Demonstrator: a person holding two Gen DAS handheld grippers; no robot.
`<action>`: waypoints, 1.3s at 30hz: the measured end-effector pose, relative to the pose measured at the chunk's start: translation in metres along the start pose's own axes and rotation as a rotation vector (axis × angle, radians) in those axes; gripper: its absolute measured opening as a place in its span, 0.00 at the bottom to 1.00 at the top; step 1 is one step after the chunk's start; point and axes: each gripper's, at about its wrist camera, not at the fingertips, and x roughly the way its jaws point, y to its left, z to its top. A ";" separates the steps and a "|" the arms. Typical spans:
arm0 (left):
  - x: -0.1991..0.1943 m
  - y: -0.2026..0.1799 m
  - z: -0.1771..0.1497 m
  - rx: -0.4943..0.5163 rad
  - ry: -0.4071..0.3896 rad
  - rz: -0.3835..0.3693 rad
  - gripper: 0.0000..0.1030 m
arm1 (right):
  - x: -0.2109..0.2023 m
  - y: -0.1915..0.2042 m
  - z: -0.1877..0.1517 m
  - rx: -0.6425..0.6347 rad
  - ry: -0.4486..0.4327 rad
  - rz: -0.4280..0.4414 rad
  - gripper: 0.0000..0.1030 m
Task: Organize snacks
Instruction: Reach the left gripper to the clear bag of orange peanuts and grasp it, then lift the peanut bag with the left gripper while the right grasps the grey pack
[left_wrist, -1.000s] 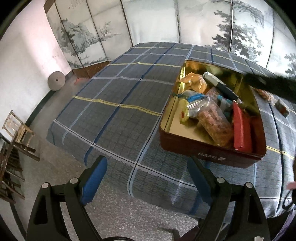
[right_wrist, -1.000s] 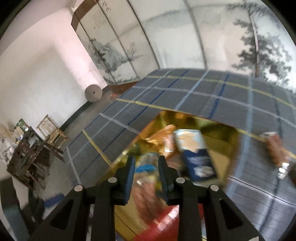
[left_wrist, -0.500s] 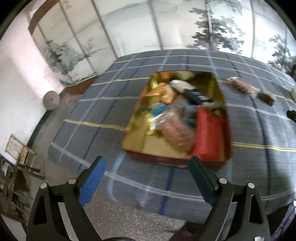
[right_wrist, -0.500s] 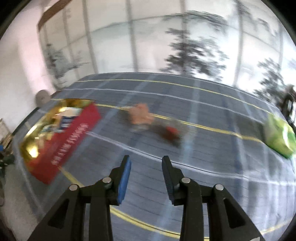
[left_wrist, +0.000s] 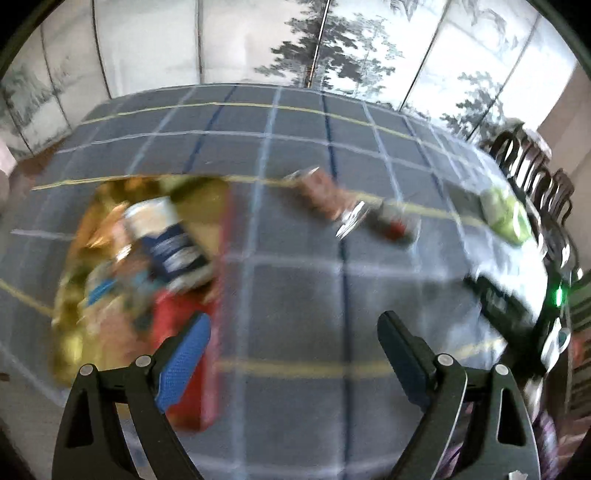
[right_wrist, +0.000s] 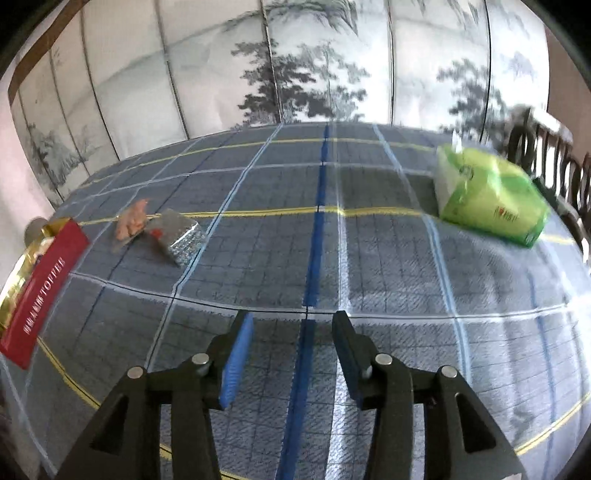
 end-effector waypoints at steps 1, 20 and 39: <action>0.008 -0.004 0.011 -0.009 0.005 -0.007 0.87 | 0.000 -0.001 0.001 0.002 -0.005 0.006 0.44; 0.158 -0.018 0.105 -0.279 0.230 0.101 0.86 | 0.004 -0.017 -0.003 0.086 0.011 0.180 0.45; 0.091 -0.050 0.068 -0.134 0.049 0.021 0.16 | 0.007 -0.011 -0.004 0.062 0.026 0.156 0.47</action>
